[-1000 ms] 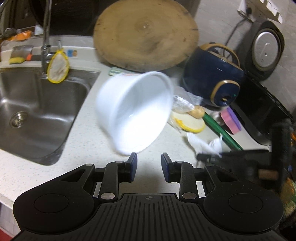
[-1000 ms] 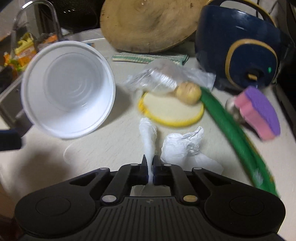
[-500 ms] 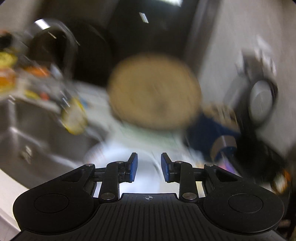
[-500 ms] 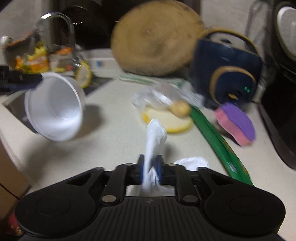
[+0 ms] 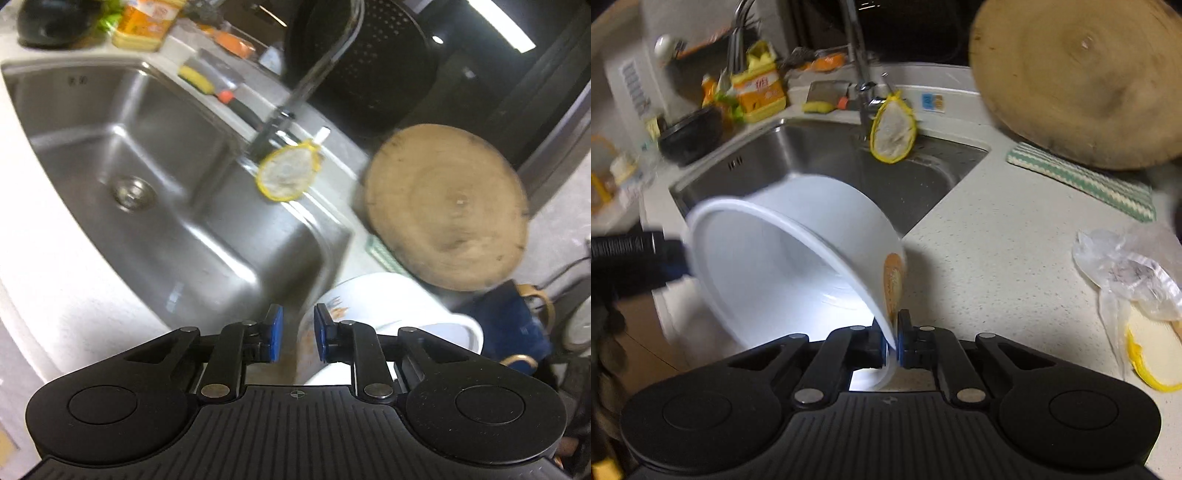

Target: Collect trash

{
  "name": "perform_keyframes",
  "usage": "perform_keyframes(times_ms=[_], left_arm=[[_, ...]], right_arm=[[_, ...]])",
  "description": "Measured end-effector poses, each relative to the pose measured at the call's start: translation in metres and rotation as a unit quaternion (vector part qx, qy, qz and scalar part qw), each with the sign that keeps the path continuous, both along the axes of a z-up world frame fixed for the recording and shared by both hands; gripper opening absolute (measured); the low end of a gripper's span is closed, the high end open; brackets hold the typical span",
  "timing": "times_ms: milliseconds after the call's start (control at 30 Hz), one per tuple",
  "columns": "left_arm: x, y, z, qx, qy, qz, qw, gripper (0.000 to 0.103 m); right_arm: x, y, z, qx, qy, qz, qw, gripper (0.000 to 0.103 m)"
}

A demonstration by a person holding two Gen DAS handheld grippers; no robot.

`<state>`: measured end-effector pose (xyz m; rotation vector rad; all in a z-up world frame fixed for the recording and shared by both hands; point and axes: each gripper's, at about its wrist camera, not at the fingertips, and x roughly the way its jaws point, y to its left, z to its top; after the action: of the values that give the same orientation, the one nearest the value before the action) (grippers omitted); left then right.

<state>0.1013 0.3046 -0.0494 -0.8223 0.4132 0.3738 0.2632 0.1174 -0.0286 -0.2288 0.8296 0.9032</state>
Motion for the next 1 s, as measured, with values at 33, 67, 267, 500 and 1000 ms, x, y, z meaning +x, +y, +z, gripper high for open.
perform_keyframes(times_ms=[33, 67, 267, 500, 1000], left_arm=[[0.001, -0.001, 0.001, 0.002, -0.002, -0.009, 1.0, 0.022], [0.004, -0.006, 0.004, 0.01, -0.002, -0.019, 0.9998, 0.022], [0.018, -0.034, 0.011, 0.02, -0.015, -0.073, 0.997, 0.022], [0.034, -0.063, 0.02, 0.027, -0.02, -0.127, 0.9914, 0.022], [0.064, -0.107, -0.008, 0.052, 0.037, -0.181, 0.9814, 0.022]], right_arm=[[0.005, -0.009, 0.005, 0.0, 0.007, -0.011, 1.0, 0.005], [0.011, -0.015, 0.008, -0.003, 0.014, -0.024, 1.0, 0.006], [0.029, -0.054, 0.02, -0.014, 0.056, -0.088, 0.994, 0.006], [0.04, -0.091, 0.026, 0.001, 0.034, -0.146, 0.989, 0.023], [0.023, -0.113, -0.027, 0.004, 0.074, -0.153, 0.985, 0.036]])
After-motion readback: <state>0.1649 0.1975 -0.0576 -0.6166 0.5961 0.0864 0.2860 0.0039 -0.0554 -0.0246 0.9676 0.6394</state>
